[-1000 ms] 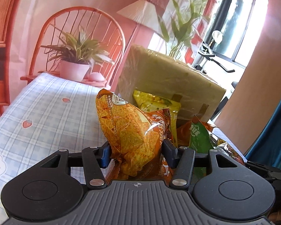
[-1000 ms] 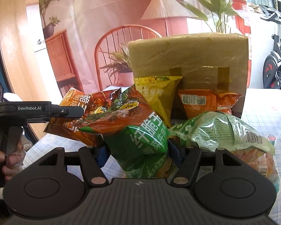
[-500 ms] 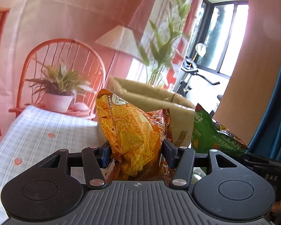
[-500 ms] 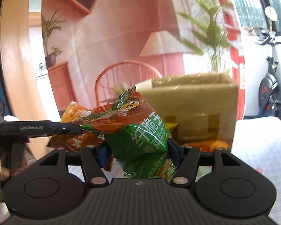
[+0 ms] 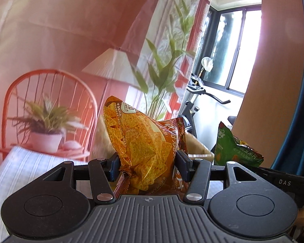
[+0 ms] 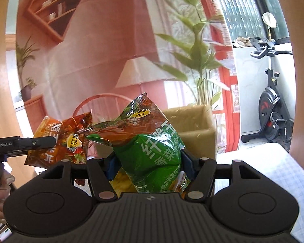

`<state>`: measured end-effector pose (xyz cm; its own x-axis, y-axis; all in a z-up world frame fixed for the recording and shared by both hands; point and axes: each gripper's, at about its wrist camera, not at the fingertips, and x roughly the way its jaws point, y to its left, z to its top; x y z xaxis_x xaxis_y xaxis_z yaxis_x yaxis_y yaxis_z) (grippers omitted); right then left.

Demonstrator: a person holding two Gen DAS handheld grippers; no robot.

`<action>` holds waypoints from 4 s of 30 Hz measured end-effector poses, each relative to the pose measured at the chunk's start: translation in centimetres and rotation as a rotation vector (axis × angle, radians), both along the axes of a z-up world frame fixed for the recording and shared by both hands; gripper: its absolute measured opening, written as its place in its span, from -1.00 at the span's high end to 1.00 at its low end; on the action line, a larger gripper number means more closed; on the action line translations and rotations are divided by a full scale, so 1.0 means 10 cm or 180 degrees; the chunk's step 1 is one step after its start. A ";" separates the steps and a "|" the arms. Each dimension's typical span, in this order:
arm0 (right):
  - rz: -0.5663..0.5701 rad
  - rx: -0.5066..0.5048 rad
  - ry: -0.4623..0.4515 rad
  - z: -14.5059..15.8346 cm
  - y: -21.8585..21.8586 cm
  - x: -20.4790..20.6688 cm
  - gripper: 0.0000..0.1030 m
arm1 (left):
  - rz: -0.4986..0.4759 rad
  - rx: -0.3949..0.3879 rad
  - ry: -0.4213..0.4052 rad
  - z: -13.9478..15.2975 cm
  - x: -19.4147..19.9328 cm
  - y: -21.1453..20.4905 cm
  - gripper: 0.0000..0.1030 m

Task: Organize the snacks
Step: 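Lift both held bags and carry them over the open cardboard box, then open both tools to drop the bags into the box, then grasp the yellow corn-chip bag with the left tool while the right tool grips the orange bag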

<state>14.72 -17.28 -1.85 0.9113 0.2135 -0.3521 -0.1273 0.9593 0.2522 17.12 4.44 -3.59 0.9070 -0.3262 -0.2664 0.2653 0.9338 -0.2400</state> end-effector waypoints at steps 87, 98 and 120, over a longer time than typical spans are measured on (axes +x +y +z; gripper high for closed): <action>0.0162 -0.0490 0.0951 -1.07 0.06 0.95 -1.00 | 0.0024 0.0045 0.0969 -0.83 0.79 0.09 -0.90; 0.0559 -0.1050 0.1236 -1.33 0.34 1.09 -1.00 | -0.0254 0.0179 0.1225 -1.15 0.83 -0.10 -0.91; 0.0834 -0.1414 0.1338 -1.57 0.50 1.35 -1.00 | -0.0126 0.0408 0.1452 -1.44 1.04 -0.17 -0.93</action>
